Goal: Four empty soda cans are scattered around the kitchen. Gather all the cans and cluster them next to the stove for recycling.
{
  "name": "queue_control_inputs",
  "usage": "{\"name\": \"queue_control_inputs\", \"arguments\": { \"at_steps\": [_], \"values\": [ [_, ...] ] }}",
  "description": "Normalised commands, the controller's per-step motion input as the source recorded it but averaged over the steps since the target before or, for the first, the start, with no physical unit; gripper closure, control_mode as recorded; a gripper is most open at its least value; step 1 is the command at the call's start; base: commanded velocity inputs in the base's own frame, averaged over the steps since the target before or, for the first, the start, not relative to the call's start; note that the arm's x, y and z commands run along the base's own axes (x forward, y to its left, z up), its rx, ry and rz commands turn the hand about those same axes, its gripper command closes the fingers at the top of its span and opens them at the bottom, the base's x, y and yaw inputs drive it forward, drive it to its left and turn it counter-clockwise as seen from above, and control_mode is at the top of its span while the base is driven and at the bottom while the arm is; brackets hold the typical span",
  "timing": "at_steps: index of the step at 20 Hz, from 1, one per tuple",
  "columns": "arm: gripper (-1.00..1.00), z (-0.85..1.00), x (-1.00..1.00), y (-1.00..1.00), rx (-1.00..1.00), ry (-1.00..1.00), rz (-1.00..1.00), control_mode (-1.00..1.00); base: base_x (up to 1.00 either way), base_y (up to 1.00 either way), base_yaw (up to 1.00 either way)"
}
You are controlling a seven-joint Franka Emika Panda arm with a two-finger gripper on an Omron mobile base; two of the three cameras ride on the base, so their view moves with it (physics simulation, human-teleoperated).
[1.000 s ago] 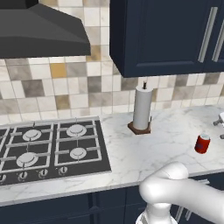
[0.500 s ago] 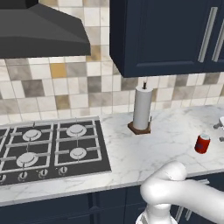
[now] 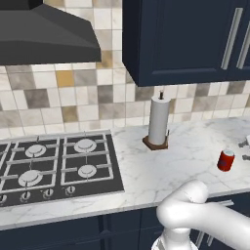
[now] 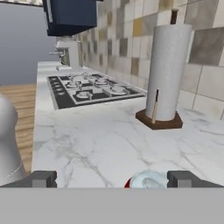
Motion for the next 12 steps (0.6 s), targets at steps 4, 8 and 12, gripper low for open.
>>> {"name": "queue_control_inputs", "arguments": {
  "at_steps": [4, 8, 12],
  "values": [
    [-1.00, -0.11, 0.00, -0.42, 0.01, 0.04, -0.03, -1.00, 0.00, 0.00, 0.00],
    [-1.00, -0.09, 0.00, -0.28, 0.02, 0.05, -0.03, -1.00, 0.00, 0.00, 0.00],
    [-1.00, -0.16, 0.00, -0.12, 0.01, 0.07, -0.04, -1.00, 0.00, 0.00, 0.00]
  ]
}}
